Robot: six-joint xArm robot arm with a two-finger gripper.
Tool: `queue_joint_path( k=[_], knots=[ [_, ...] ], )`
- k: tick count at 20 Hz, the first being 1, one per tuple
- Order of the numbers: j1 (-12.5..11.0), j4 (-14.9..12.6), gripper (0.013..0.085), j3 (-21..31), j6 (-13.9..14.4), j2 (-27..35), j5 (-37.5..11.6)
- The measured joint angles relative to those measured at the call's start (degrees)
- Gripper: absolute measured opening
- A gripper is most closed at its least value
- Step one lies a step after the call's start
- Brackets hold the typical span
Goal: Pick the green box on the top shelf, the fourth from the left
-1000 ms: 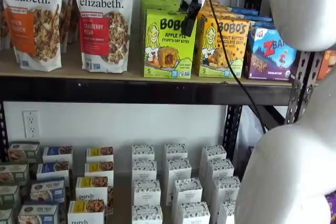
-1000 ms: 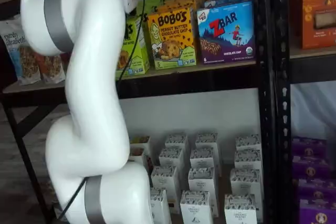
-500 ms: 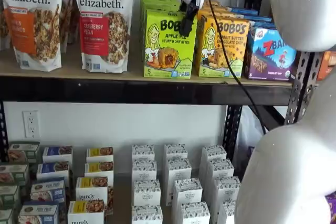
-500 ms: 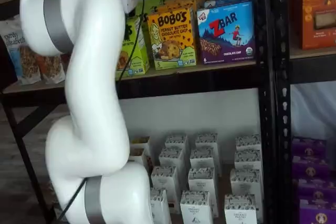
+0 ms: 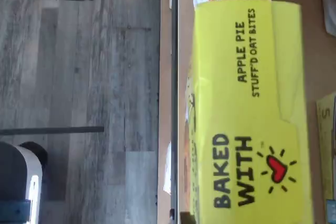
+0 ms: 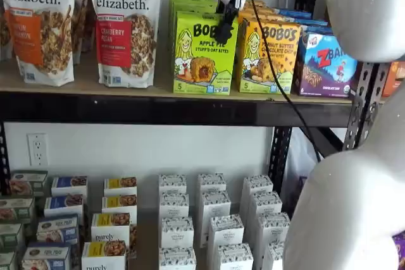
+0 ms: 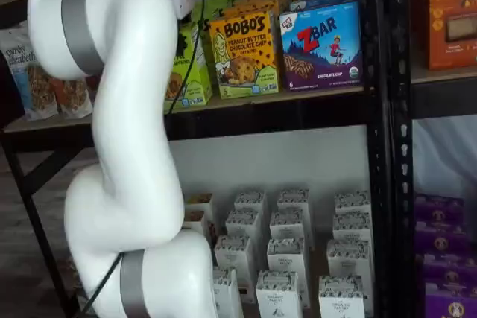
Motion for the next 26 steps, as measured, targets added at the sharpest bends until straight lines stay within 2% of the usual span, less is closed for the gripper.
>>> queue_joint_path(
  k=[1, 2, 8, 9, 10, 13, 26],
  knots=[
    [0.0, 0.06, 0.037, 0.12, 0.0, -0.07, -0.15],
    [0.0, 0.12, 0.033, 0.14, 0.01, -0.08, -0.18],
    [0.13, 0.05, 0.033, 0.0, 0.12, 0.02, 0.01],
    [0.13, 0.05, 0.029, 0.06, 0.12, -0.01, -0.04],
    [0.12, 0.07, 0.029, 0.08, 0.12, -0.03, -0.05],
    [0.04, 0.19, 0.021, 0.08, 0.06, -0.05, 0.04],
    [0.42, 1.48, 0.021, -0.02, 0.9, -1.3, 2.34]
  ],
)
